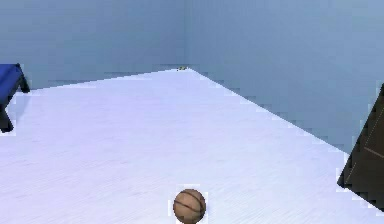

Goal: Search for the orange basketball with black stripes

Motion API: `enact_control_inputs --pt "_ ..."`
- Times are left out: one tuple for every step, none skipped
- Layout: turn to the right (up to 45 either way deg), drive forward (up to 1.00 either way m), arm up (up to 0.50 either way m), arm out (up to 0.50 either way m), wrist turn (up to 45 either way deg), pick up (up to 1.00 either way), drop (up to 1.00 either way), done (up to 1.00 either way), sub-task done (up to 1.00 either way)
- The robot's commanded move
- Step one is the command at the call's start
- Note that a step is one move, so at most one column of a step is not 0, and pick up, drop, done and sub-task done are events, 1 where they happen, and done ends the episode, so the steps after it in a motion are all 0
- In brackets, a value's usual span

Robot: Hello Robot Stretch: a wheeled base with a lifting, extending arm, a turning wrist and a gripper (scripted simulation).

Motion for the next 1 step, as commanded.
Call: enact_control_inputs --pt "0.0 0.00 0.00 0.00 0.0 0.00 0.00 1.00 0.00"
